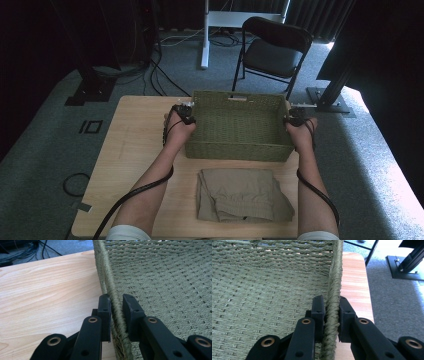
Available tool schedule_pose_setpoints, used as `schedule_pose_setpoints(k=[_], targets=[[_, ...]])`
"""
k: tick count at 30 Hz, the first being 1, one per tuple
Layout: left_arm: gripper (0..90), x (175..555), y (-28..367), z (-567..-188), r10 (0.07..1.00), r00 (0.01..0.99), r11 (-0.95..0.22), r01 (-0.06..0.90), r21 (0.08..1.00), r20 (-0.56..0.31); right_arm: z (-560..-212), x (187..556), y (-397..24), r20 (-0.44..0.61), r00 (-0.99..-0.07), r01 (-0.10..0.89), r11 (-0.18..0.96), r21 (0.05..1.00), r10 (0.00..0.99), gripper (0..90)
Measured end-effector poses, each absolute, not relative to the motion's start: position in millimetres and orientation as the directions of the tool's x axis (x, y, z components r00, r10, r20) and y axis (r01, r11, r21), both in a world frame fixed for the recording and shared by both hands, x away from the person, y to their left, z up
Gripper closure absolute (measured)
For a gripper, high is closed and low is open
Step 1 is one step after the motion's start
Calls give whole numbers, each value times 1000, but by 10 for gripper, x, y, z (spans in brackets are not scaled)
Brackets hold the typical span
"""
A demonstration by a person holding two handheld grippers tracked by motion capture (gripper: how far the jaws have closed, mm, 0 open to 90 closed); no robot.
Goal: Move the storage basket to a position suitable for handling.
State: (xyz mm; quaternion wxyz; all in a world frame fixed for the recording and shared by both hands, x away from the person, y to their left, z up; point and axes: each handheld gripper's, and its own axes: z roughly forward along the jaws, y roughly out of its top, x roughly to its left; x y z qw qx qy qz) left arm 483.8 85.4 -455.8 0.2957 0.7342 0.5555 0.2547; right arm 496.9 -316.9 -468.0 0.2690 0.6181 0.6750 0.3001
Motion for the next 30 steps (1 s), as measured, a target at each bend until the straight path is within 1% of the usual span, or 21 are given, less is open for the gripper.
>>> schedule_pose_setpoints(k=[5, 8, 11, 14, 16, 18, 20, 21, 22, 23, 24, 26, 28, 30], targets=[[789, 4822, 881, -4557, 968, 247, -202, 668, 716, 43, -4681, 4989, -3145, 8, -103, 671, 64, 739, 995, 786], [775, 4831, 893, -4552, 965, 258, -205, 671, 713, 35, -4692, 4982, -3163, 39, -101, 664, 39, 747, 994, 769], [752, 4841, 897, -4547, 962, 271, -213, 671, 710, 33, -4712, 4970, -3185, 66, -90, 655, 9, 756, 994, 667], [725, 4851, 923, -4541, 958, 286, -207, 677, 707, 7, -4724, 4955, -3185, 72, -108, 662, 18, 749, 991, 571], [669, 4854, 930, -4546, 954, 298, -200, 687, 698, -20, -4719, 4946, -3182, 72, -119, 651, 23, 759, 990, 499], [624, 4853, 927, -4558, 949, 314, -208, 689, 695, -27, -4724, 4941, -3187, 77, -117, 656, 19, 755, 990, 439], [551, 4858, 923, -4577, 942, 330, -201, 690, 696, -55, -4720, 4931, -3193, 87, -128, 647, 17, 762, 988, 395], [500, 4858, 923, -4577, 942, 330, -201, 690, 696, -55, -4720, 4931, -3193, 87, -128, 647, 17, 762, 988, 395], [500, 4864, 916, -4597, 938, 341, -200, 679, 706, -62, -4716, 4924, -3195, 89, -131, 647, 17, 763, 987, 369], [415, 4864, 915, -4604, 930, 363, -218, 671, 709, -58, -4706, 4912, -3203, 99, -156, 628, 21, 778, 983, 314], [391, 4863, 915, -4613, 922, 382, -225, 670, 707, -69, -4696, 4907, -3205, 103, -170, 616, 24, 787, 980, 298], [308, 4864, 923, -4621, 907, 416, -248, 662, 708, -71, -4667, 4887, -3204, 101, -201, 594, 40, 803, 974, 283], [301, 4863, 925, -4615, 901, 431, -272, 655, 704, -53, -4636, 4865, -3205, 101, -205, 576, 36, 817, 974, 217], [283, 4865, 923, -4598, 900, 431, -268, 660, 702, -61, -4609, 4843, -3208, 107, -213, 564, 33, 825, 971, 192]])
